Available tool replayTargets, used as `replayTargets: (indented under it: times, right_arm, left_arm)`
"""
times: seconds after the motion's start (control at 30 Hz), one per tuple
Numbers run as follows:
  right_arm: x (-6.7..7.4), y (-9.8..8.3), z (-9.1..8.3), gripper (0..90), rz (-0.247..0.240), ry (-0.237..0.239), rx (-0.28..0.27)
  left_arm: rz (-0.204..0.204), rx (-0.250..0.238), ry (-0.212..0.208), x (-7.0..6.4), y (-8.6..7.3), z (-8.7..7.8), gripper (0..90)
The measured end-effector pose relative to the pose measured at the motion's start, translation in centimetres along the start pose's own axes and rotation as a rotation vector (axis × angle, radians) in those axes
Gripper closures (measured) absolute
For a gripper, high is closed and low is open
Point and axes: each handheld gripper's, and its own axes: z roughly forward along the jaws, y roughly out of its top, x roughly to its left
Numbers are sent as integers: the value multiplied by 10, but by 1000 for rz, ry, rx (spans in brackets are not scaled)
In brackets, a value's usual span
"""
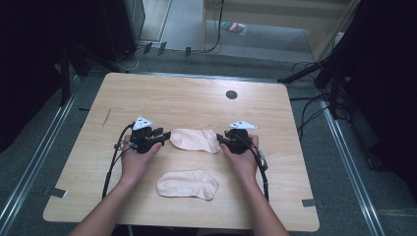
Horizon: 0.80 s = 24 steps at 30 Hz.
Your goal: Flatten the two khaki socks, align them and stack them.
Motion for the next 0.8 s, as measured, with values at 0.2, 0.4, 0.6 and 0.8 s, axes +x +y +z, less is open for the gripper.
replayTargets:
  times: [0.2, 0.4, 0.6, 0.8]
  right_arm:
    - [-1, 0, 0, 605, 5, 2, 4]
    - [0, -1, 2, 605, 0, 11, 12]
    - [2, -2, 3, 599, -7, 36, 18]
    - [3, -3, 4, 612, -27, 49, 33]
  left_arm:
    - [17, 30, 23, 1, -4, 10, 609]
    - [17, 47, 18, 1, -7, 16, 629]
    - [17, 76, 0, 1, -9, 19, 707]
    - [25, 80, 13, 0, -9, 20, 753]
